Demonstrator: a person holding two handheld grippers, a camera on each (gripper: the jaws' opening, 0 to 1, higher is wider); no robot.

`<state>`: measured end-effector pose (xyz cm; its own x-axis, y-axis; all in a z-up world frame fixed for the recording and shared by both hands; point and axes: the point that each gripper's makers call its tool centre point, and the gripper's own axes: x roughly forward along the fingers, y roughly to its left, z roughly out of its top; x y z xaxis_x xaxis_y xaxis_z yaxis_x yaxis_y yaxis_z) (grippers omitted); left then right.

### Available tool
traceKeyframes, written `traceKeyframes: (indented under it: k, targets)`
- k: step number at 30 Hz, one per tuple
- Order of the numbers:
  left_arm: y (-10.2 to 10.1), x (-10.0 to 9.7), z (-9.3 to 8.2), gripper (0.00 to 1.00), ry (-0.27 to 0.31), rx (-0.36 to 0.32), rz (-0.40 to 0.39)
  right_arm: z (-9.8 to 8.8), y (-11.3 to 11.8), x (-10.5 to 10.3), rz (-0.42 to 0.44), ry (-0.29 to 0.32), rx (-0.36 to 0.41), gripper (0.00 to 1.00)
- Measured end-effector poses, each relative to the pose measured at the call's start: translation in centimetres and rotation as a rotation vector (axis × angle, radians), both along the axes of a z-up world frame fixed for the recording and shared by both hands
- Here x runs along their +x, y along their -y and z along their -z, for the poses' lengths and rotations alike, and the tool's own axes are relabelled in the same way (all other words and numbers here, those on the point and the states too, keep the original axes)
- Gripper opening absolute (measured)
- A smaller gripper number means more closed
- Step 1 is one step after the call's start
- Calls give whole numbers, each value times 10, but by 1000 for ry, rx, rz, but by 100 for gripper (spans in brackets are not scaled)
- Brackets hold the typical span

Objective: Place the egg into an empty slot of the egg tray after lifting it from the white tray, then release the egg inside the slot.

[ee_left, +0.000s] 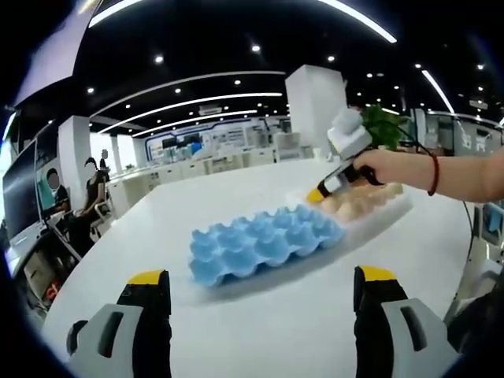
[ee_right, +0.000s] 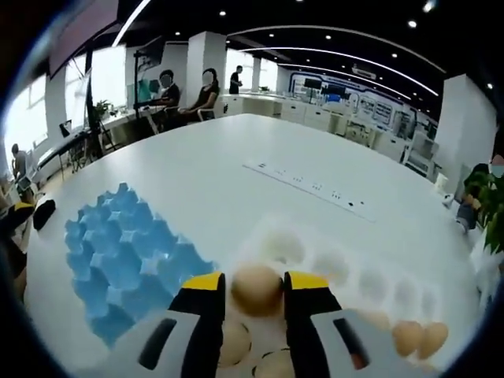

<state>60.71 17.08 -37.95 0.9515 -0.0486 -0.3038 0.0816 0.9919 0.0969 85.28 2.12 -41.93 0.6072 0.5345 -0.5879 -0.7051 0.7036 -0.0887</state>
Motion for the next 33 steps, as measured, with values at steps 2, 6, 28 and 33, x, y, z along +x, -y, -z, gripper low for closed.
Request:
traceKeyframes:
  k: [2, 6, 28, 33]
  targets:
    - [-1, 0, -1, 98, 0, 4, 0, 0, 1, 3, 10, -7, 4, 28]
    - [-2, 0, 0, 98, -2, 9, 0, 1, 1, 5, 21, -29, -9, 27]
    - [2, 1, 5, 96, -22, 14, 17, -4, -2, 10, -14, -26, 75, 26]
    - [0, 0, 5, 96, -20, 8, 12, -8, -1, 11, -1, -33, 150, 26]
